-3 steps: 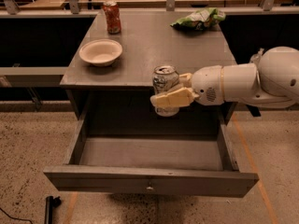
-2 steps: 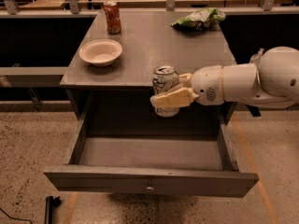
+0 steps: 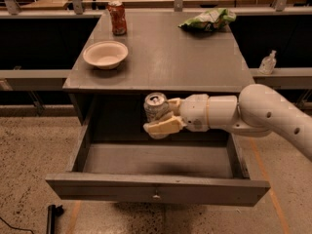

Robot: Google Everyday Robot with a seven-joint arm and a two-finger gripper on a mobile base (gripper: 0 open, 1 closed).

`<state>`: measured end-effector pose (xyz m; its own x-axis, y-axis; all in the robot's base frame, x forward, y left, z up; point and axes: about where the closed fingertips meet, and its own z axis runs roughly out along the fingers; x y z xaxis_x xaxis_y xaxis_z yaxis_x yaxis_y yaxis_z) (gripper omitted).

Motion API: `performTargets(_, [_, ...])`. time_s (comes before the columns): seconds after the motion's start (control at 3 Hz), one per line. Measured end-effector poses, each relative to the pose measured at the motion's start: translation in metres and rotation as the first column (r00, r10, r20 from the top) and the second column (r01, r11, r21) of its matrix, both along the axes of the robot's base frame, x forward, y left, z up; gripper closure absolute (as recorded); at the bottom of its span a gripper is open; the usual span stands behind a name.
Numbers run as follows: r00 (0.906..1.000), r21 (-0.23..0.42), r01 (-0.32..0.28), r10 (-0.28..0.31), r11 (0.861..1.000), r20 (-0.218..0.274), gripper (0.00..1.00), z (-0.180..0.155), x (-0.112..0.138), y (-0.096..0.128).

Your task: Place 7up can into top drawer

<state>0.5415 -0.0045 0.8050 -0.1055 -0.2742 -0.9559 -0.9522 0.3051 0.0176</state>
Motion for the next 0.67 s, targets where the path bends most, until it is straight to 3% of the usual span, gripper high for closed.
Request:
performTargets(0.33, [0.9978, -0.020, -0.034, 0.036, 0.999, 0.055, 1.00, -0.046, 0.005, 0.018])
performTargets(0.67, [0.9958, -0.035, -0.056, 0.058, 0.998, 0.071, 1.00, -0.083, 0.007, 0.033])
